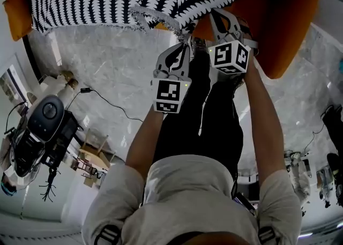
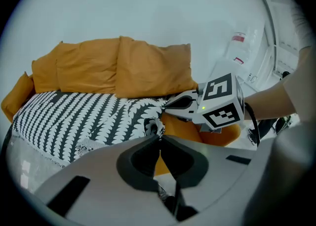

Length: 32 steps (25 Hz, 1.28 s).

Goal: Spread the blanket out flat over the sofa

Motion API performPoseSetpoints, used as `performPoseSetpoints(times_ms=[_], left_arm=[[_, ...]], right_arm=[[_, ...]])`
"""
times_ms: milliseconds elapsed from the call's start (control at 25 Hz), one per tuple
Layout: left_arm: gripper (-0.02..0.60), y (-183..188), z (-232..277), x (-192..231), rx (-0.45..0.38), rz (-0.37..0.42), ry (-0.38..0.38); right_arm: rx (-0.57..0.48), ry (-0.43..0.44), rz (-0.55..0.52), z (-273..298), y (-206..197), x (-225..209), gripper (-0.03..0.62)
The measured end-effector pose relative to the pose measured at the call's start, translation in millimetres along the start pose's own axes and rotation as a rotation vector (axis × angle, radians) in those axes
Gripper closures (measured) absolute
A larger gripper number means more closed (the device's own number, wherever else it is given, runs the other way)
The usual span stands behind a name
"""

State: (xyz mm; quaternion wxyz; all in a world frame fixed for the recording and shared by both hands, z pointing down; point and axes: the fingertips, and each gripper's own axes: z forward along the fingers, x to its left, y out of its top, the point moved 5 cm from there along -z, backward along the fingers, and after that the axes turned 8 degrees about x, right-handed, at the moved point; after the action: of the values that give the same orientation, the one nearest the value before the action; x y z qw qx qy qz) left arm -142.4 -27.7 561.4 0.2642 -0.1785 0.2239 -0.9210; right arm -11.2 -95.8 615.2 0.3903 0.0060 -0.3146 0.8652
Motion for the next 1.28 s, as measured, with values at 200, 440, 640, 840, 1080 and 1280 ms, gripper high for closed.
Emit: performPoseSetpoints(times_ms=[200, 440, 640, 840, 1080, 1280], left_arm=[[0.565, 3.4, 11.5, 0.3, 0.002, -0.003, -0.027], [0.565, 13.8, 12.5, 13.3, -0.004, -0.031, -0.042], [0.565, 17.7, 15.5, 26.7, 0.003, -0.031, -0.041], [0.565, 4.6, 38.9, 25.9, 0.016, -0.025, -0.073], [0.565, -5.6, 49.5, 21.5, 0.016, -0.026, -0.099], [0.565, -23.6, 39.7, 16.1, 0.019, -0.030, -0.099]], right_arm=[[0.009, 0.007, -0.018, 3.4, -1.9, -9.0, 0.569], [0.025, 0.025, -0.007, 9.4, 13.8, -16.6, 0.569], [0.028, 0.025, 0.041, 14.8, 23.8, -23.4, 0.569], [0.045, 0.030, 0.048, 37.4, 10.2, -23.1, 0.569], [0.060, 0.026, 0.077, 50.0, 1.8, -21.4, 0.569], [0.050, 0.028, 0.132, 41.8, -1.2, -6.1, 0.569]])
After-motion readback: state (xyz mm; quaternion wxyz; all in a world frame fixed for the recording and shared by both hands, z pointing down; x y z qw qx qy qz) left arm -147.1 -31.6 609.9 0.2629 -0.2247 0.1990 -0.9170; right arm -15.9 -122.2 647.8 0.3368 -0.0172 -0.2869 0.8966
